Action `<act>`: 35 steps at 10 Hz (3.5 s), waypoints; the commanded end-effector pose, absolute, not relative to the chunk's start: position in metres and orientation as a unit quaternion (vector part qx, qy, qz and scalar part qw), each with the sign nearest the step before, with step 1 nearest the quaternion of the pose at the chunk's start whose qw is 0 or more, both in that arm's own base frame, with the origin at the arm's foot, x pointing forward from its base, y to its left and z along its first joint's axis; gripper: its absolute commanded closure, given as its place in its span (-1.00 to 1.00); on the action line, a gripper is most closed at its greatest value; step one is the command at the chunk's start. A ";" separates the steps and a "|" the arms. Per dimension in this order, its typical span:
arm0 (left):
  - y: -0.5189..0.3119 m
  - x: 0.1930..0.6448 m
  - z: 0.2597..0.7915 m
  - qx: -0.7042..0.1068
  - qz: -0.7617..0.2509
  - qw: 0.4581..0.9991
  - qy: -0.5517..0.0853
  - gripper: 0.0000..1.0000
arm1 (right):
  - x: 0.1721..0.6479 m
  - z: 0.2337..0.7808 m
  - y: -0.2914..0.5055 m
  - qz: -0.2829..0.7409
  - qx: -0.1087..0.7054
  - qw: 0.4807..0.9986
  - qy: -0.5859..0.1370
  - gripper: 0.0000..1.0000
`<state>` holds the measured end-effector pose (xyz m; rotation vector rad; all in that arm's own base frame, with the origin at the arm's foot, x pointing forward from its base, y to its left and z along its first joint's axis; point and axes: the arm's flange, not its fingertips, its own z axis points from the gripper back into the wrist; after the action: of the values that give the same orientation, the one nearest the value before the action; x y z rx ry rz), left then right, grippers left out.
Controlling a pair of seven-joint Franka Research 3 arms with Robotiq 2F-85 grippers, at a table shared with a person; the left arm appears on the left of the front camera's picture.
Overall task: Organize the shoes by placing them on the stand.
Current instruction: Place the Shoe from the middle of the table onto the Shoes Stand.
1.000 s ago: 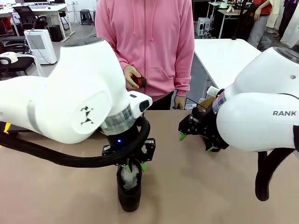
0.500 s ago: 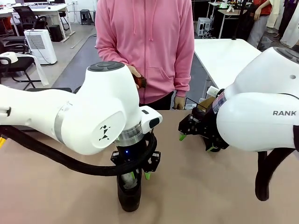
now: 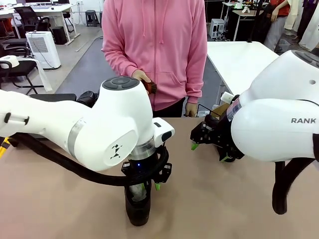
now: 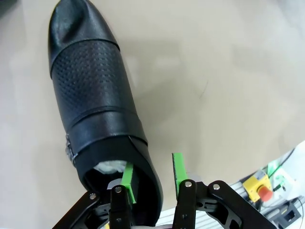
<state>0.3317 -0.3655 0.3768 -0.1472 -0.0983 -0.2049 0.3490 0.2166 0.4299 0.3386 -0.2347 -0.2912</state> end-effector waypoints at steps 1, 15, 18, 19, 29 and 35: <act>-0.376 0.342 0.365 -0.046 -0.070 0.994 -0.065 0.18 | 0.353 0.431 0.217 -0.136 0.174 0.968 -0.117 -1.00; -0.334 0.326 0.419 -0.021 -0.040 0.999 -0.020 1.00 | 0.353 0.431 0.217 -0.136 0.174 0.968 -0.117 -1.00; -0.255 0.308 0.515 -0.057 -0.052 0.992 -0.096 1.00 | 0.353 0.431 0.217 -0.136 0.174 0.968 -0.117 -1.00; -0.230 0.308 0.547 -0.050 -0.042 0.984 -0.163 1.00 | 0.353 0.431 0.217 -0.136 0.174 0.968 -0.117 -1.00; -0.012 0.532 0.557 0.101 0.134 0.948 -0.270 1.00 | 0.353 0.431 0.217 -0.136 0.174 0.968 -0.117 -1.00; -0.003 0.548 0.518 0.097 0.122 0.957 -0.246 1.00 | 0.353 0.431 0.217 -0.136 0.174 0.968 -0.117 -1.00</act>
<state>0.5477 -0.0023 0.5125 0.1774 -0.4787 0.2466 0.3498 0.2167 0.4295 0.3388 -0.2329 -0.2914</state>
